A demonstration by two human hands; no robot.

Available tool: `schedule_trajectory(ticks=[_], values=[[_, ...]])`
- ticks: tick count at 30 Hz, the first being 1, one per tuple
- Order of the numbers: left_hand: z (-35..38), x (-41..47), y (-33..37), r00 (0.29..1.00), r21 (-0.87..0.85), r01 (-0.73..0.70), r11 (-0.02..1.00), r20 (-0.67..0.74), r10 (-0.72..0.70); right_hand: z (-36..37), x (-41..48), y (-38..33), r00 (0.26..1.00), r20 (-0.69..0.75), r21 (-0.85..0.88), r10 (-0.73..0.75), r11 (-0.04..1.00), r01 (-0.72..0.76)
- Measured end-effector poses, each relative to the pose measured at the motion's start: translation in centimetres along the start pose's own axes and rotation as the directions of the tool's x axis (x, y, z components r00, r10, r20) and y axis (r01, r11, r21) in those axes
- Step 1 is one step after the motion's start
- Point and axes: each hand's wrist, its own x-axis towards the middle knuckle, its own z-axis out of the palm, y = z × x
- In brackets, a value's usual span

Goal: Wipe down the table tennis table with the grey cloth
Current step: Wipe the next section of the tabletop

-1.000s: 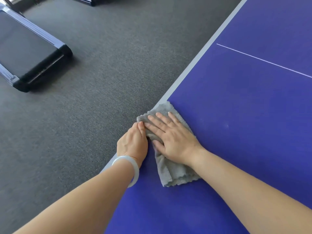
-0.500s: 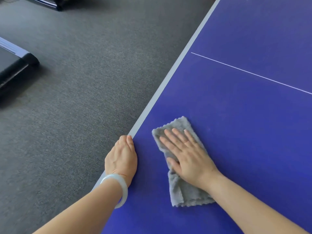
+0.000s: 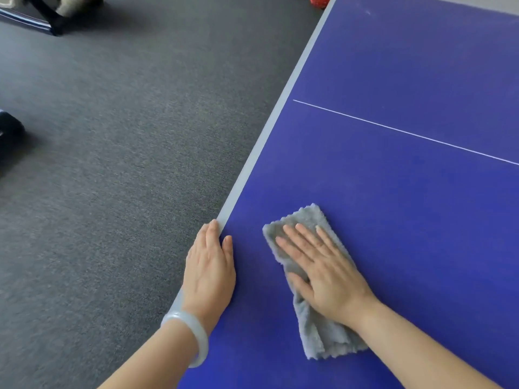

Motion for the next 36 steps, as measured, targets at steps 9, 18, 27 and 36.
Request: schedule_trajectory(ticks=[9, 18, 27, 36], values=[[2.5, 9.5, 4.7, 0.998, 0.117, 0.061, 0.991, 0.024, -0.064, -1.7, 6.3, 5.9, 0.913, -0.014, -0.079, 0.408, 0.91, -0.408], [2.1, 9.6, 4.4, 0.993, 0.028, 0.111, 0.993, 0.03, -0.112, -1.4, 9.9, 2.0, 0.98, 0.037, 0.057, -0.197, 0.979, 0.195], [2.3, 9.7, 4.5, 0.99, 0.096, 0.106, 0.99, 0.078, -0.113, -3.2, 18.7, 6.8, 0.999, 0.018, 0.064, 0.029, 0.997, -0.03], [2.8, 10.3, 4.3, 0.992, 0.189, 0.085, 0.978, 0.071, -0.1, -3.0, 22.4, 9.4, 0.997, 0.004, 0.01, -0.081, 0.997, 0.081]])
